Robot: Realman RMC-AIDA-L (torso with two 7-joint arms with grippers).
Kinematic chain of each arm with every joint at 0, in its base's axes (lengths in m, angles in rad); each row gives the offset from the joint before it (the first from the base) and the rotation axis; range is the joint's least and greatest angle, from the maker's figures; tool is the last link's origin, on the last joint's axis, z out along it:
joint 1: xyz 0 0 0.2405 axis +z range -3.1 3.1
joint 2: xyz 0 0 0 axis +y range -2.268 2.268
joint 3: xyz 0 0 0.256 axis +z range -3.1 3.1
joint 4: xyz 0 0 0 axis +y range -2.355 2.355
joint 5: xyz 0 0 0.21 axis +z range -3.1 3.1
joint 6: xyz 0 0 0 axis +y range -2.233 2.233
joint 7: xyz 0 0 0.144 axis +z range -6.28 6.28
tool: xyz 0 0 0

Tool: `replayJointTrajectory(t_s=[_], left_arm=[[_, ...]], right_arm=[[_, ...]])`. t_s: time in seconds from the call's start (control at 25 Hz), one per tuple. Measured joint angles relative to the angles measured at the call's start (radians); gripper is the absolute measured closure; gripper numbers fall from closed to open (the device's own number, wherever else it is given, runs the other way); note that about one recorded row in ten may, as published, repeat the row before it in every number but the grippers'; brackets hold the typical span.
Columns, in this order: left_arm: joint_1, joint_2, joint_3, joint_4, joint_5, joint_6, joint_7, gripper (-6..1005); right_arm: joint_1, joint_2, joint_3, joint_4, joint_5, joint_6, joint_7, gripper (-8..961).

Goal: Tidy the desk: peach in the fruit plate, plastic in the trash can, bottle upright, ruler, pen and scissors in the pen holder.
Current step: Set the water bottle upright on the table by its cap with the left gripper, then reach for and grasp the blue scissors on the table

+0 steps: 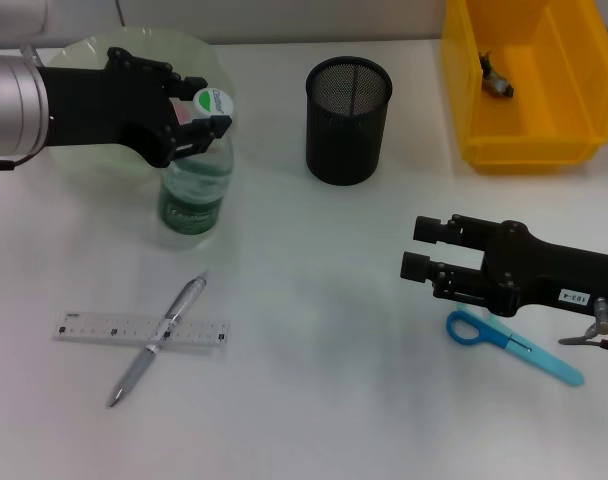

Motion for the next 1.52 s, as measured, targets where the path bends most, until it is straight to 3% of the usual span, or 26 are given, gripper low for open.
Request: replayJointTrajectory(t_s=[0.36,0.56,0.84,0.92,1.12,1.16,1.2,1.32,1.36,1.4,1.52], left_arm=[[0.004,0.000,-0.026,-0.010,-0.047,-0.011,0.015,575],[0.005,0.000,-0.028,-0.018,-0.048,-0.012,0.025,645],[0.011,-0.002,-0.028,-0.018,-0.059,-0.025,0.037,834],[0.021,-0.002,-0.030,-0.018,-0.086,-0.035,0.043,831],[0.081,-0.002,-0.087,-0.068,-0.298,-0.042,0.115,825],[0.109,-0.002,-0.114,-0.134,-0.430,-0.036,0.194,824],[0.109,-0.002,-0.114,-0.134,-0.430,-0.036,0.194,822],[0.129,0.000,-0.166,-0.280,-0.629,0.004,0.318,818],[0.129,0.001,-0.215,-0.397,-0.734,0.072,0.416,817],[0.129,0.001,-0.215,-0.397,-0.734,0.072,0.416,786],[0.122,0.002,-0.280,-0.570,-0.843,0.248,0.592,694]], right_arm=[[0.000,0.000,0.001,0.000,0.000,0.003,-0.001,293],[0.000,0.000,0.001,0.001,0.000,0.004,-0.001,294],[0.000,0.000,0.004,0.001,0.000,0.005,-0.001,298],[0.000,0.000,0.004,0.000,0.000,0.005,-0.001,300],[-0.001,0.000,0.005,0.000,0.001,0.008,-0.002,303],[-0.003,0.000,0.003,0.000,0.000,0.015,-0.002,303],[-0.003,0.000,0.003,0.000,0.000,0.015,-0.002,304],[-0.006,0.000,0.004,0.002,-0.001,0.020,-0.006,306],[-0.007,0.000,0.005,0.005,0.001,0.020,-0.009,306],[-0.007,0.000,0.005,0.005,0.001,0.020,-0.009,307],[-0.007,0.000,0.005,0.009,0.003,0.019,-0.010,309]])
